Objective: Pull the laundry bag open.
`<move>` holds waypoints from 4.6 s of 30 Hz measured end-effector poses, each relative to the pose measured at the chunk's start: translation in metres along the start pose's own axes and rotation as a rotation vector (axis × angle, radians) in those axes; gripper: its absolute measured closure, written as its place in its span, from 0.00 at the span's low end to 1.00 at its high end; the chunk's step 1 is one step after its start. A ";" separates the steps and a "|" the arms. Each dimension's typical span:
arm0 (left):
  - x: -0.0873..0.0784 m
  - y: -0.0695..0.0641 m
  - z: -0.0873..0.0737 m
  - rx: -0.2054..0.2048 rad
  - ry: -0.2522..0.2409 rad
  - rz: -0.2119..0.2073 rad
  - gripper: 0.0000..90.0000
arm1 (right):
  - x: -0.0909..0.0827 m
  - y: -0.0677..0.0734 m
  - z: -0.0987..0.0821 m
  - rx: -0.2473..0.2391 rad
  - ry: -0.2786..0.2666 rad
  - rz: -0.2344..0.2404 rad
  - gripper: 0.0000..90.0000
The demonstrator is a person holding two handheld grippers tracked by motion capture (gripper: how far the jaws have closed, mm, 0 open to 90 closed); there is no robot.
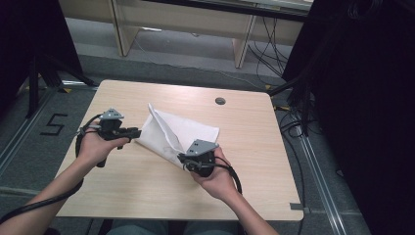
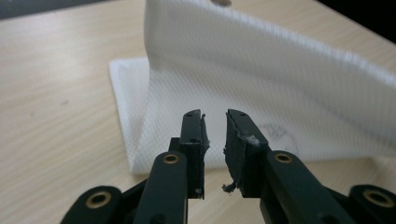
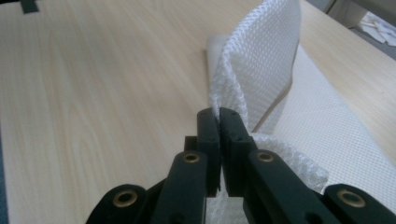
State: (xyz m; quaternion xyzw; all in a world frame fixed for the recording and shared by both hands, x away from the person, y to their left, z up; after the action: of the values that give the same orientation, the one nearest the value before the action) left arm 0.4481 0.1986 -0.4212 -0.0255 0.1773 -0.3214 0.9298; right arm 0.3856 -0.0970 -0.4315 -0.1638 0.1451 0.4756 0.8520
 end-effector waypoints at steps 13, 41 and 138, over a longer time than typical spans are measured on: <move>0.007 -0.017 0.023 0.085 -0.098 0.014 0.55 | 0.008 0.020 -0.017 0.006 0.080 0.088 0.98; 0.062 -0.024 -0.016 0.173 0.205 -0.049 0.63 | 0.007 0.042 -0.036 0.046 0.203 0.203 0.97; -0.019 -0.071 -0.100 0.263 0.431 -0.256 0.93 | -0.060 0.004 -0.077 0.270 0.503 0.001 1.00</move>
State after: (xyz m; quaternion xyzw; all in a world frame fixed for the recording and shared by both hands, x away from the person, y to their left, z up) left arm 0.3581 0.1606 -0.4976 0.1423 0.3232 -0.4545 0.8178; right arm 0.3452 -0.1732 -0.4776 -0.1618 0.4139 0.3968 0.8031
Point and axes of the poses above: each handheld gripper's, and its own axes: x roughly forward along the jaws, z roughly out of its top, y roughly to its left, the point moved 1 cm from there along x, roughly forward along the jaws, and after that the axes turned 14 degrees about -y, right-handed, at the moved point
